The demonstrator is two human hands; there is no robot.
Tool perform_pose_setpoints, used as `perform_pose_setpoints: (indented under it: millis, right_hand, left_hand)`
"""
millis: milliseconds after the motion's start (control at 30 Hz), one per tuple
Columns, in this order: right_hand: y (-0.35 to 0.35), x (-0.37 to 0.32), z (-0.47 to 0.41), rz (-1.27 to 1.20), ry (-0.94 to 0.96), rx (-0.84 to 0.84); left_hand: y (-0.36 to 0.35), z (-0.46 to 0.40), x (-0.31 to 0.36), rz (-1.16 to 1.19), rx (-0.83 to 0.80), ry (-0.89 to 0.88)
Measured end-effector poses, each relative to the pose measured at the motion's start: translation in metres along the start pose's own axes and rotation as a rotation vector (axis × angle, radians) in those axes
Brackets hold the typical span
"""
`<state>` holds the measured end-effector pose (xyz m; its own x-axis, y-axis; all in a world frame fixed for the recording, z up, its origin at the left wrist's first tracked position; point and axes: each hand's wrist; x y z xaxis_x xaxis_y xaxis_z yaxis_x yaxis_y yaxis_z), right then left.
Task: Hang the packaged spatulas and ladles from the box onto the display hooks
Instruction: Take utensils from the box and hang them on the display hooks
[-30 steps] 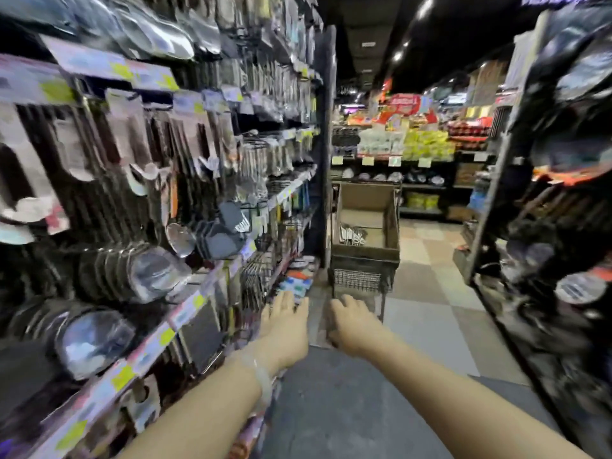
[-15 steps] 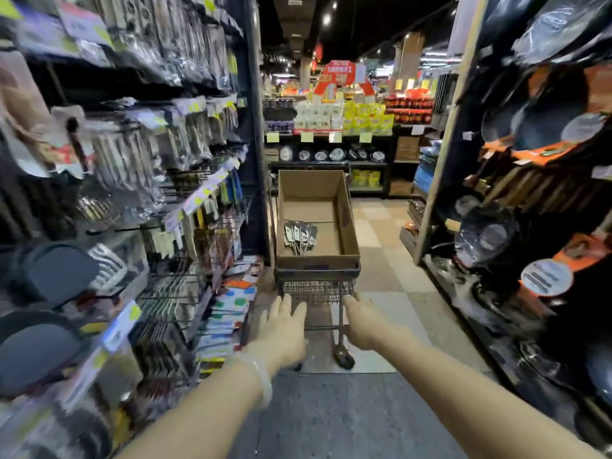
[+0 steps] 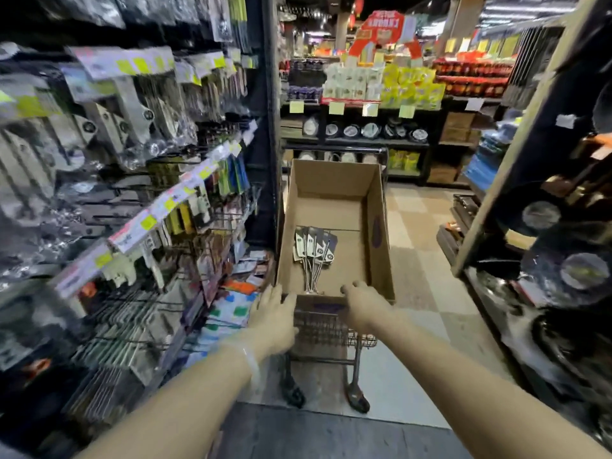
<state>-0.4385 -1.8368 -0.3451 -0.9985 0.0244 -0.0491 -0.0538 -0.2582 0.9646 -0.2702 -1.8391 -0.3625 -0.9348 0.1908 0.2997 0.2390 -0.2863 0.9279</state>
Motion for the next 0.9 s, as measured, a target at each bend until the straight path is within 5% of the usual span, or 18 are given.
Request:
perform_pose_setpoints:
  millis: [367, 600, 900]
  right_hand:
    - [0.008, 0.038, -0.233, -0.117, -0.061, -0.160]
    - [-0.048, 0.037, -0.335, -0.223, -0.087, -0.287]
    - [-0.113, 0.026, -0.462, -0.461, -0.214, -0.359]
  left_hand:
    - [0.010, -0.227, -0.022, 0.225, -0.105, 0.097]
    - [-0.033, -0.312, -0.032, 0.348, -0.275, 0.170]
    - [-0.068, -0.398, -0.040, 0.558, -0.260, 0.341]
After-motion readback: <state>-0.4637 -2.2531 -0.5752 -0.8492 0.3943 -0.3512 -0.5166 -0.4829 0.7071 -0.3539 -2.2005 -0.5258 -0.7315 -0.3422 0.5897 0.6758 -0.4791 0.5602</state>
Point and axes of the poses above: each hand's wrist, its own z-axis away from the middle knuckle, its own y-axis out of the back of the hand, x = y × z, and after that the axes turned 9 degrees about z, right-handed
